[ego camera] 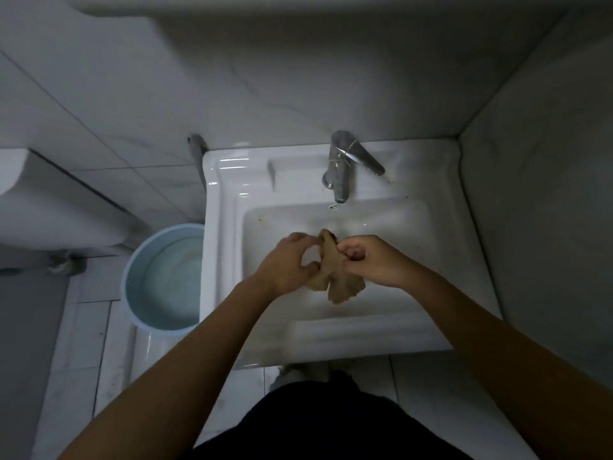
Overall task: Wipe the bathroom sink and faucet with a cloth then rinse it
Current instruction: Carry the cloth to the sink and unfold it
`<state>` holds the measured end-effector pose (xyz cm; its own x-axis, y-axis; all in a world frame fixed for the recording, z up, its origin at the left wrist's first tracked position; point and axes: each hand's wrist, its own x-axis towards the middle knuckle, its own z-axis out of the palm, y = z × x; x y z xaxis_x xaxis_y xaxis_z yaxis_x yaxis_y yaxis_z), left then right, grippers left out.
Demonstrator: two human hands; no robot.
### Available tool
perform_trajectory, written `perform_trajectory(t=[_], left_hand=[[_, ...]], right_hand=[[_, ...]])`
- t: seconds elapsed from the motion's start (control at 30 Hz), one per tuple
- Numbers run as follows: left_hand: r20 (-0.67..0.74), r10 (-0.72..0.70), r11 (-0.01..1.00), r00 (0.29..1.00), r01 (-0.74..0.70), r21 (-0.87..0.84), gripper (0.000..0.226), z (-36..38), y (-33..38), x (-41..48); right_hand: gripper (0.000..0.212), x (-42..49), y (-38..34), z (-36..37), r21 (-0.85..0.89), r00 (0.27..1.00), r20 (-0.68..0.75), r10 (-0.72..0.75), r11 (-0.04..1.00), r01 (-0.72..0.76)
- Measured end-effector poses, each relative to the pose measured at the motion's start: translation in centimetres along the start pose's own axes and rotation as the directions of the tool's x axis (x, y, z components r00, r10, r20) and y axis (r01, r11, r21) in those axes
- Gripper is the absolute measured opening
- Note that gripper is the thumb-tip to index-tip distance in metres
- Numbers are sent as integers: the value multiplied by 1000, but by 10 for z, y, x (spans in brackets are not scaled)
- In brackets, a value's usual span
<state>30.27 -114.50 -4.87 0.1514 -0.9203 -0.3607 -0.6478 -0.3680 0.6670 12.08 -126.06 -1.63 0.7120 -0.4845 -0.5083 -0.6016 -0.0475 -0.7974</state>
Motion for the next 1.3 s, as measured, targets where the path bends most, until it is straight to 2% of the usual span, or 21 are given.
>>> perform_trajectory(t=[0.07, 0.13, 0.2, 0.3, 0.43, 0.53, 0.63, 0.7, 0.83, 0.87, 0.93, 1.0, 1.1, 1.2, 1.3], left_hand=[[131, -118, 987, 984, 102, 121, 32, 20, -13, 15], [223, -212, 973, 951, 183, 143, 29, 40, -24, 19], [253, -273, 961, 928, 254, 106, 32, 57, -32, 19], [202, -337, 941, 919, 336, 41, 33, 73, -39, 20], [68, -370, 928, 927, 371, -12, 25, 81, -42, 32], [-3, -389, 920, 921, 388, -62, 32, 88, -42, 55], [23, -400, 904, 916, 398, -155, 41, 100, -33, 76], [77, -360, 913, 930, 368, -177, 50, 111, -25, 85], [214, -251, 963, 944, 267, -50, 90, 118, -15, 87], [230, -227, 971, 946, 239, -26, 89, 115, -12, 84], [197, -215, 974, 957, 225, -29, 62, 106, -8, 78], [106, -265, 960, 958, 272, -62, 37, 96, -5, 71], [-4, -305, 944, 952, 302, -133, 17, 83, -7, 58], [-77, -332, 929, 940, 311, -202, 15, 72, -9, 45], [-152, -355, 911, 922, 306, -276, 14, 62, -14, 31]], right_hand=[[26, 15, 32, 5, 1, 994, -43, 96, 995, -96], [44, 24, 66, 15, -43, 975, -45, 216, 975, -218], [39, 23, 87, 23, -115, 952, -13, 307, 945, -306], [23, 25, 109, 29, -144, 934, -34, 356, 923, -357], [21, 36, 121, 24, -222, 919, -218, 329, 900, -375], [22, 50, 133, 20, -195, 897, -305, 320, 901, -388], [23, 60, 137, 23, -95, 899, -297, 323, 926, -365], [23, 60, 137, 29, -52, 913, -314, 260, 955, -291], [14, 48, 129, 42, -38, 957, -268, 113, 991, -128], [15, 44, 126, 43, -70, 960, -269, 72, 993, -94], [14, 38, 118, 41, -91, 958, -287, 17, 995, -46], [14, 33, 110, 37, -57, 950, -311, -7, 998, -11], [12, 28, 100, 33, -2, 952, -307, 14, 1000, -15], [16, 24, 96, 31, -112, 986, -165, 36, 992, -55], [15, 23, 106, 34, -324, 998, -5, 58, 944, -57]])
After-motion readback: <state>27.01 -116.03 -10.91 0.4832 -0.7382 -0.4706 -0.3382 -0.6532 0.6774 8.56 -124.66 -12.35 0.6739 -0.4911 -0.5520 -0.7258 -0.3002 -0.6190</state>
